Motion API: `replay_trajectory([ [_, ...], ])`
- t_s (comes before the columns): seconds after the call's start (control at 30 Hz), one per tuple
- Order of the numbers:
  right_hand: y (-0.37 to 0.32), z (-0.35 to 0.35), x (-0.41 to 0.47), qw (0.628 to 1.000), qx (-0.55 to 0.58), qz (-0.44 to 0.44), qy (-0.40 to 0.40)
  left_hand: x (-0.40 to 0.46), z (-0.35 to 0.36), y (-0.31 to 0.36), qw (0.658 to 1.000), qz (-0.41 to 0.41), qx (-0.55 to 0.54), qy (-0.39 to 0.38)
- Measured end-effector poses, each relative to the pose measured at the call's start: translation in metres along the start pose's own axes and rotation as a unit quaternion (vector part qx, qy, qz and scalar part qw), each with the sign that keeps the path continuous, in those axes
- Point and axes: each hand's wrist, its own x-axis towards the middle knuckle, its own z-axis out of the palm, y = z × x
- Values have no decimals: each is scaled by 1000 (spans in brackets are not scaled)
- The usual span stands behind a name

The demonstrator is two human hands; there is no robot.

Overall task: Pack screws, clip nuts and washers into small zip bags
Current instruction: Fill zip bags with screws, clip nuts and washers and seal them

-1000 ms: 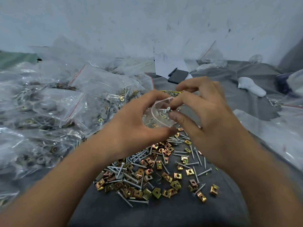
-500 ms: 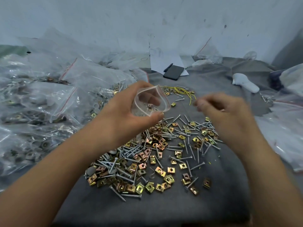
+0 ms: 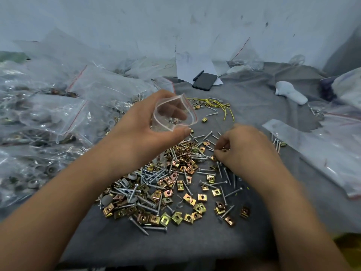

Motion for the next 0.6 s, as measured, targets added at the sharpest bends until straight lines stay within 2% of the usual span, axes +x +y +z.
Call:
replay_trajectory([
  [0.2, -2, 8, 5, 1000, 14, 0, -18, -1, 0, 2, 1000, -7, 4, -2],
  [0.33, -4, 9, 9, 998, -50, -9, -23, -1, -1, 2, 1000, -10, 12, -7],
  [0.4, -4, 12, 8, 999, -35, -10, -11, -1, -1, 2, 1000, -11, 11, -9],
  [0.53, -4, 14, 7, 997, 40, 21, 61, 1, -1, 1, 1000, -11, 12, -8],
  [0.6, -7, 14, 12, 997, 25, 40, 56, 1, -2, 0, 1000, -12, 8, -5],
])
